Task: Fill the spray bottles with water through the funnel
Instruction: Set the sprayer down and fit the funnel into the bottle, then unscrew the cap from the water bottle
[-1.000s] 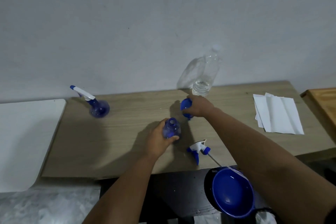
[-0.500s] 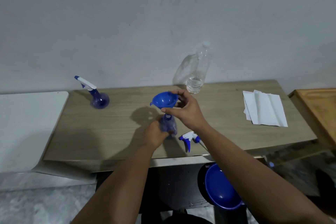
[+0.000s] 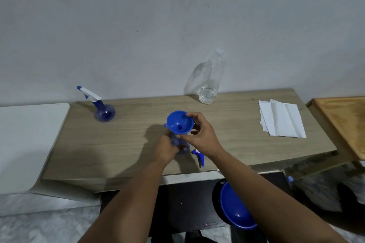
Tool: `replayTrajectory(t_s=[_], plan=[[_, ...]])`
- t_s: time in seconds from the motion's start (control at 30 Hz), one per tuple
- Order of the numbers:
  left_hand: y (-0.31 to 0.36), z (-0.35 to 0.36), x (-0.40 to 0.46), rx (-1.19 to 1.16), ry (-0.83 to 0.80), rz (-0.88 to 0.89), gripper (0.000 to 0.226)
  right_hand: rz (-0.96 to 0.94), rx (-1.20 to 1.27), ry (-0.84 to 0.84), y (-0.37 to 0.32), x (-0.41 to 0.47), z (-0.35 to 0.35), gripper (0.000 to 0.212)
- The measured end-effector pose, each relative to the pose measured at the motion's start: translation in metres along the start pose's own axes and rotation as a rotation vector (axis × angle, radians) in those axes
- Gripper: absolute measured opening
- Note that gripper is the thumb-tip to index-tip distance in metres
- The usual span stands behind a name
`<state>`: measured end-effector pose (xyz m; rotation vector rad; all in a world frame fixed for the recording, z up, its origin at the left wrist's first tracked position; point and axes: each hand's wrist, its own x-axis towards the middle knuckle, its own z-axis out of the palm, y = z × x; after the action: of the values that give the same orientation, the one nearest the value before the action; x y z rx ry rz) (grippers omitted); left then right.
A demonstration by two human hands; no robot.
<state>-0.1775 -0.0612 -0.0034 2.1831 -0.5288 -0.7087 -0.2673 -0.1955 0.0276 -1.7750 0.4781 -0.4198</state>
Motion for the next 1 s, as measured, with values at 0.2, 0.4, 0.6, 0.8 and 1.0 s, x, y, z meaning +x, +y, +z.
replayTrajectory(t_s=[0.2, 0.4, 0.6, 0.8, 1.0], plan=[[-0.003, -0.009, -0.006, -0.040, -0.090, 0.059, 0.049, 0.021, -0.042, -0.141, -0.011, -0.001, -0.008, 0.102], [-0.034, -0.056, 0.012, 0.186, -0.008, 0.038, 0.067, 0.001, 0.001, 0.021, -0.022, 0.020, -0.045, 0.060], [0.065, -0.095, 0.084, 0.030, 0.277, 0.111, 0.043, 0.004, -0.243, 0.377, -0.061, 0.105, -0.104, 0.052], [0.173, -0.063, 0.141, 0.112, 0.045, 0.233, 0.076, 0.073, -0.420, 0.308, -0.088, 0.185, -0.126, 0.070], [0.214, -0.016, 0.168, 0.157, -0.070, 0.287, 0.057, 0.036, -0.424, 0.263, -0.068, 0.206, -0.126, 0.048]])
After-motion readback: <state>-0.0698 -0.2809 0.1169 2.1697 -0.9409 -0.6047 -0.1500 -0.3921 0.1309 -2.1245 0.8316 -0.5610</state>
